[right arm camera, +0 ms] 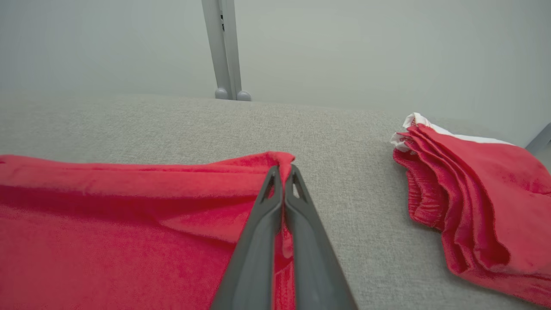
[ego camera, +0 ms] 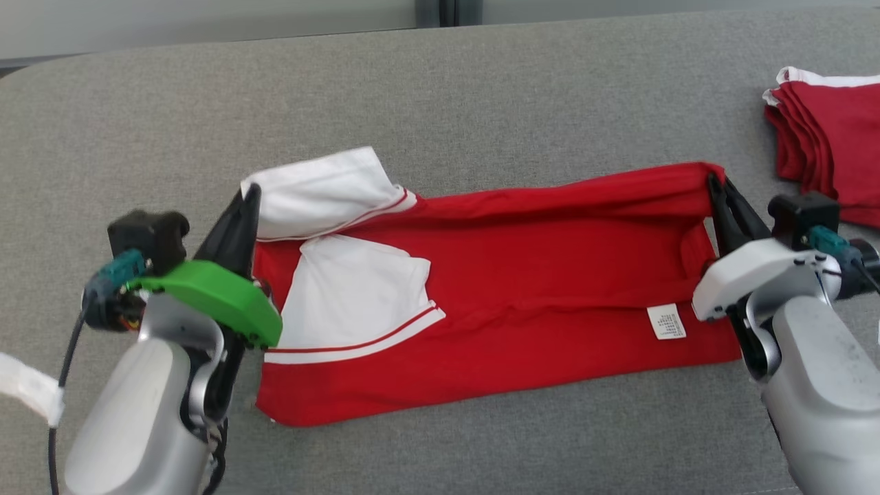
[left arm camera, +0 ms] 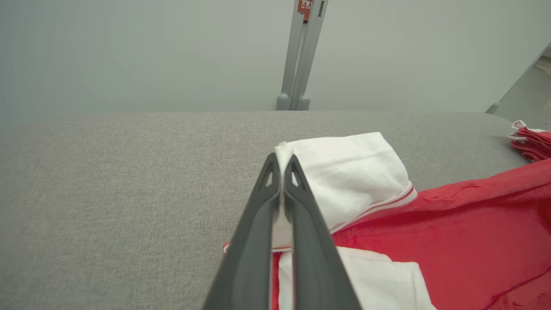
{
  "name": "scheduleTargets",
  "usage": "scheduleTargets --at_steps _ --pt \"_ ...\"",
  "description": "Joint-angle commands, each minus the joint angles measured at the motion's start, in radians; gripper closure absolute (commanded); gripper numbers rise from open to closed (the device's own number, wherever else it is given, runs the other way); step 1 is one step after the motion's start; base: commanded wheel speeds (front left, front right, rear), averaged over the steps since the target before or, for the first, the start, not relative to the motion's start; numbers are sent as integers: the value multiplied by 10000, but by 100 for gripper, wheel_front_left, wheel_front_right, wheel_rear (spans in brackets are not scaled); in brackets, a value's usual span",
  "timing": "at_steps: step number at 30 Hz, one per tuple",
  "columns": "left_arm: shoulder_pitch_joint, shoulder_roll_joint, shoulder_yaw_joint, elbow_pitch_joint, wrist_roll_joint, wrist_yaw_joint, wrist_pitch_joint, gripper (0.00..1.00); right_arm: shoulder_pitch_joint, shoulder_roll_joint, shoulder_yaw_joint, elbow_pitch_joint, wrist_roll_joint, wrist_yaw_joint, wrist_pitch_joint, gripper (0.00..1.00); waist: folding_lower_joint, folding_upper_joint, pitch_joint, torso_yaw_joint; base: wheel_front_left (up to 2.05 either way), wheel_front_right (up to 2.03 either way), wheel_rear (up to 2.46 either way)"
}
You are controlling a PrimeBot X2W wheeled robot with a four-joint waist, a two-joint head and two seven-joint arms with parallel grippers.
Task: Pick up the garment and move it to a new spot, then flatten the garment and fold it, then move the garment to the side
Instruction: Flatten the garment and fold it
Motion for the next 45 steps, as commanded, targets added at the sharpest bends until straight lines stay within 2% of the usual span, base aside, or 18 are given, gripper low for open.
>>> scheduleTargets --at_steps 1,12,21,22,23,24,25,32,37,41,45 --pt "555 88 43 -309 -109 150 -48 100 461 18 -124 -233 110 -14 -71 100 -1 0 -248 114 0 0 0" --pt "3423 -401 111 -1763 -746 1042 -355 100 2793 679 -1494 -1858 31 -14 172 100 -1 0 -566 188 0 0 0" --pt "4409 -666 -50 -1760 -898 1288 -506 100 3633 1232 -2278 -2562 -303 -14 569 100 -1 0 -720 143 0 0 0" --pt "4448 -669 -68 -1685 -898 1296 -532 100 3696 1262 -2353 -2542 -346 -14 552 97 -1 0 -749 149 0 0 0" --pt "4467 -665 -67 -1624 -855 1324 -586 55 3737 1308 -2469 -2501 -347 -14 524 62 -1 0 -772 156 0 0 0" --pt "4494 -689 -50 -1576 -819 1372 -666 0 3774 1373 -2567 -2486 -371 -14 444 10 -1 0 -802 167 0 0 0" --pt "4529 -718 -5 -1545 -804 1417 -765 0 3810 1429 -2656 -2474 -389 -14 406 0 -1 0 -831 180 0 0 0" --pt "4713 -653 577 -1723 -768 1784 -1622 0 4329 1641 -3388 -2632 -436 -12 237 0 -1 0 -1106 348 0 0 0" --pt "4578 -547 750 -1706 -546 2036 -1921 0 4412 1704 -3545 -2940 -467 -12 531 0 -1 0 -1213 426 0 0 0" --pt "4360 -623 760 -1605 -451 2116 -2072 0 4153 1590 -3356 -3069 -509 -12 1102 0 -1 0 -1281 513 0 0 0" --pt "4215 -663 722 -1467 -361 2194 -2150 0 3808 1305 -3066 -2701 -576 -12 2111 0 -1 0 -1302 658 0 0 0"
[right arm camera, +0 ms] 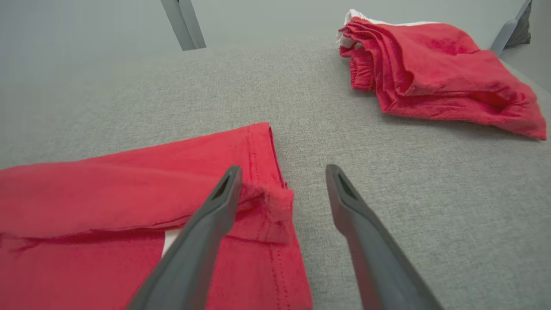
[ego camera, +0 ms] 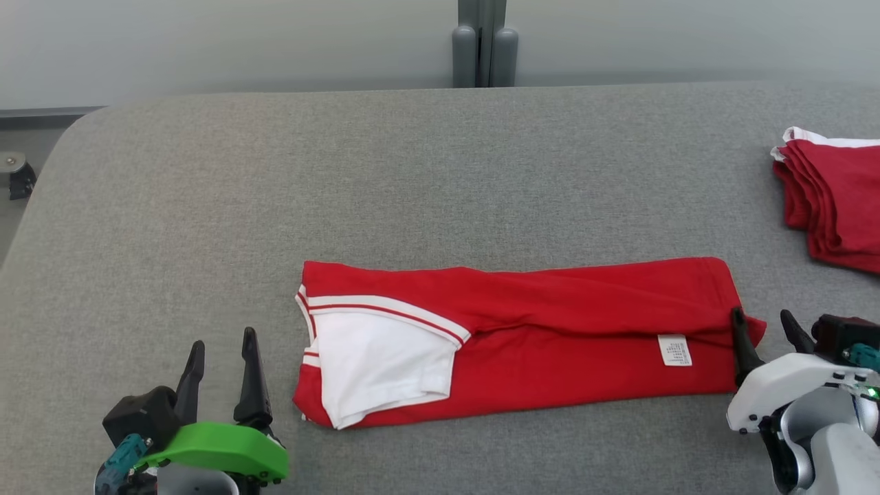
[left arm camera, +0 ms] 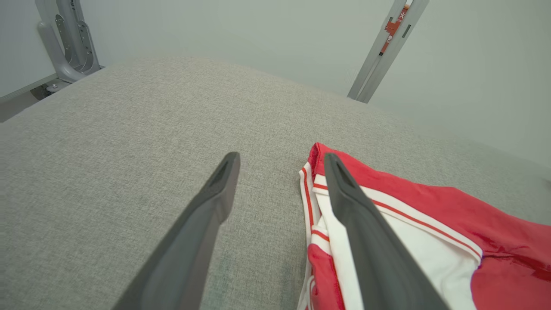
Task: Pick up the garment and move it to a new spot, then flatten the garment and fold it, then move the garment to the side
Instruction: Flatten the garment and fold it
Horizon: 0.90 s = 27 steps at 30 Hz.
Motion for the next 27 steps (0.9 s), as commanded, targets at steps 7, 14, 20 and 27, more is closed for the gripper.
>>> scheduleTargets --at_steps 7,14,20,27 --pt "-262 5 29 259 52 89 -140 0 -556 -646 380 1281 24 -11 1474 0 0 0 -33 475 0 0 0" --pt "-195 49 107 436 -37 82 -206 0 -669 -803 617 2038 321 -11 1791 59 0 0 -78 683 0 0 0" --pt "-167 122 147 534 -46 115 -215 0 -936 -886 721 2445 554 -17 1506 100 0 0 -186 482 0 0 0" --pt "-176 138 99 518 -32 120 -187 0 -1065 -1277 508 2349 810 -15 1227 100 0 0 -366 -66 0 0 0"
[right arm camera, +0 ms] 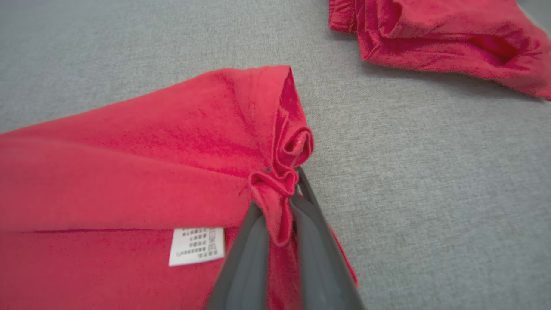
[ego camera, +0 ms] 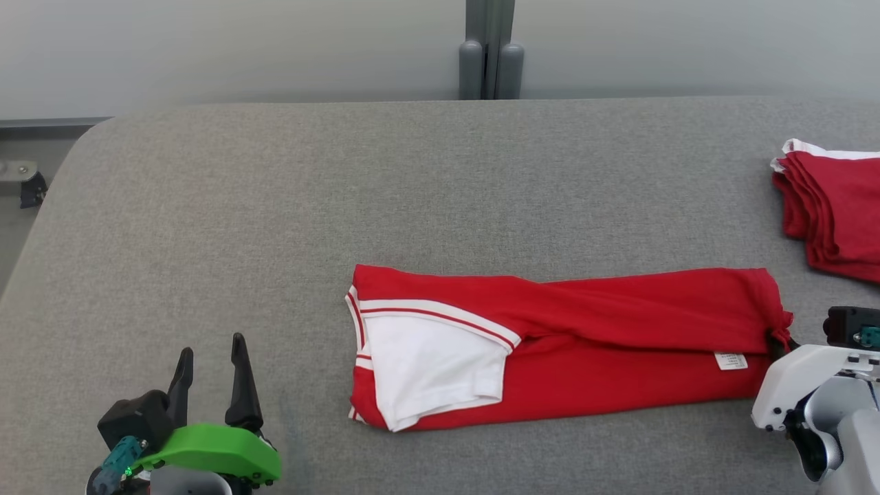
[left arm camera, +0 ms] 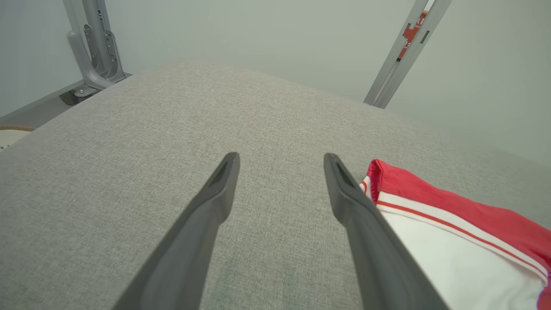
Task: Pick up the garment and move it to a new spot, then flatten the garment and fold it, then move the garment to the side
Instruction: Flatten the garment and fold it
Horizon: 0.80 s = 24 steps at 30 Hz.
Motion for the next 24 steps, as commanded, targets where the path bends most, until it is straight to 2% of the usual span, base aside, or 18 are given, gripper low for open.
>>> scheduleTargets --at_steps 1,6,11,16,24 --pt "-58 58 1 14 -31 -11 -5 0 45 -154 -130 -109 148 -21 2 100 1 -1 -118 -282 0 0 0" --pt "-124 20 -70 87 -4 -5 -12 0 368 -383 -471 -600 321 -21 94 100 1 -1 -167 -642 0 0 0" --pt "-200 -23 -163 172 12 -14 2 0 565 38 -467 -1377 808 -16 200 100 1 -1 -169 -862 0 0 0" --pt "-266 -32 -250 246 25 -65 48 0 805 393 123 -2494 1502 -15 496 100 1 -1 -193 -808 0 0 0" --pt "-323 -47 -312 325 5 -48 31 0 1296 961 1655 -4543 2280 -12 978 100 1 -1 -230 -235 0 0 0"
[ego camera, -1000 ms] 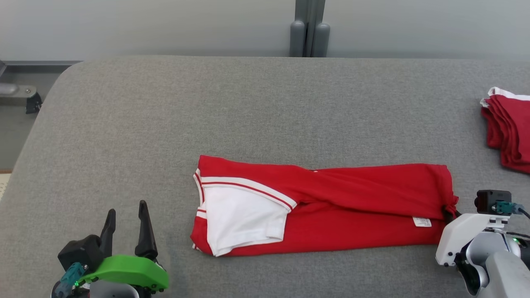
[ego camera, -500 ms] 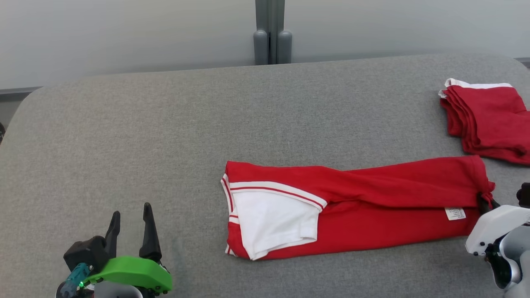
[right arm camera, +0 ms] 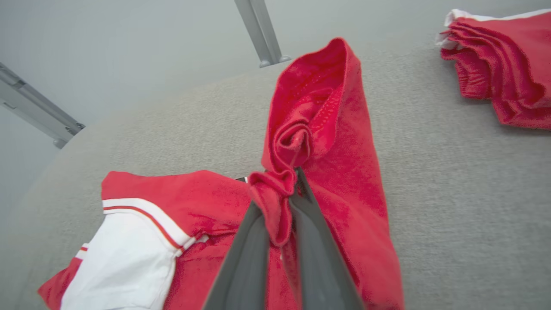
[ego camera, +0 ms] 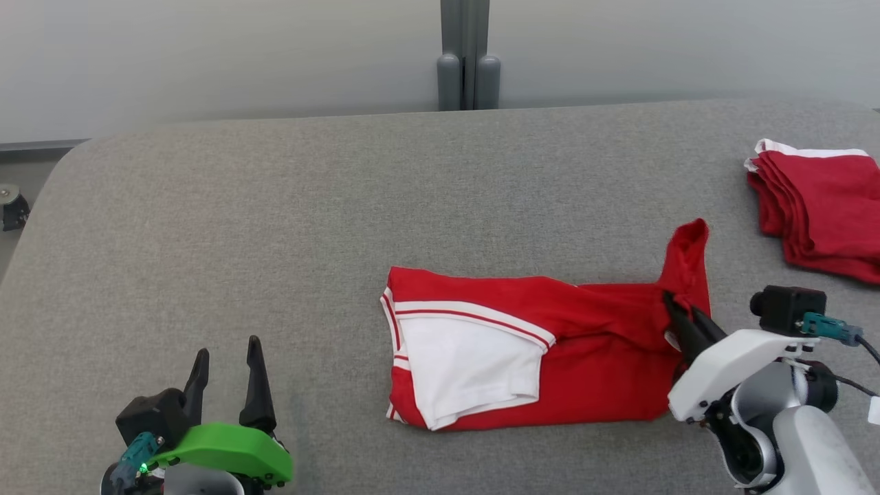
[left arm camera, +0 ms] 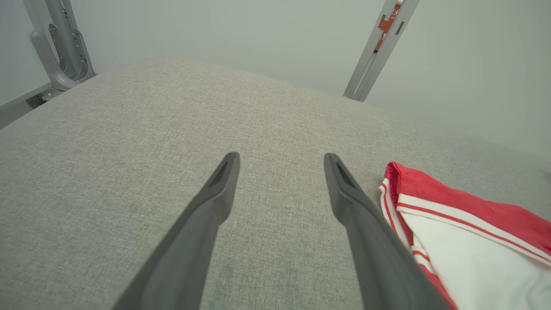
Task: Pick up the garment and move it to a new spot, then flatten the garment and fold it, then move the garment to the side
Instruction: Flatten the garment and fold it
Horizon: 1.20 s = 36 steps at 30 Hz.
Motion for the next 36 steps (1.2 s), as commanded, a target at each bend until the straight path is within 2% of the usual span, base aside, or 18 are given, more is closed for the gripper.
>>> scheduleTargets --at_steps 1,5,9,16,25,26,28,29,30,36 --pt "-168 19 18 13 -6 11 -13 0 124 101 253 -260 145 1 78 100 0 0 -2 247 0 0 0" --pt "-229 16 -18 25 -14 -16 -14 0 163 418 1234 -680 482 1 215 100 0 0 32 583 0 0 0" --pt "-323 -24 -100 61 -6 -64 -2 0 -256 647 2130 -453 697 1 115 100 0 0 77 912 0 0 0" --pt "-499 -161 -243 155 34 -123 -34 0 -965 750 3368 754 1115 1 -161 100 0 0 176 1439 0 0 0" --pt "-600 -299 -307 342 13 -185 -149 0 -1990 760 4419 2425 1885 1 -731 100 0 0 286 1640 0 0 0" --pt "-615 -311 -307 363 7 -195 -162 0 -2106 759 4565 2588 1982 1 -802 90 0 0 300 1634 0 0 0" --pt "-645 -331 -300 393 -10 -197 -182 0 -2282 764 4879 2764 2196 1 -982 43 0 0 322 1606 0 0 0" --pt "-647 -337 -297 408 -14 -204 -190 0 -2338 764 5030 2815 2306 1 -1072 9 0 0 327 1586 0 0 0" --pt "-659 -344 -294 430 -17 -208 -199 0 -2403 761 5240 2876 2419 1 -1157 0 0 0 333 1558 0 0 0" --pt "-736 -390 -376 561 -4 -275 -236 0 -2645 755 6021 2907 2943 1 -1730 0 0 0 312 1384 0 0 0"
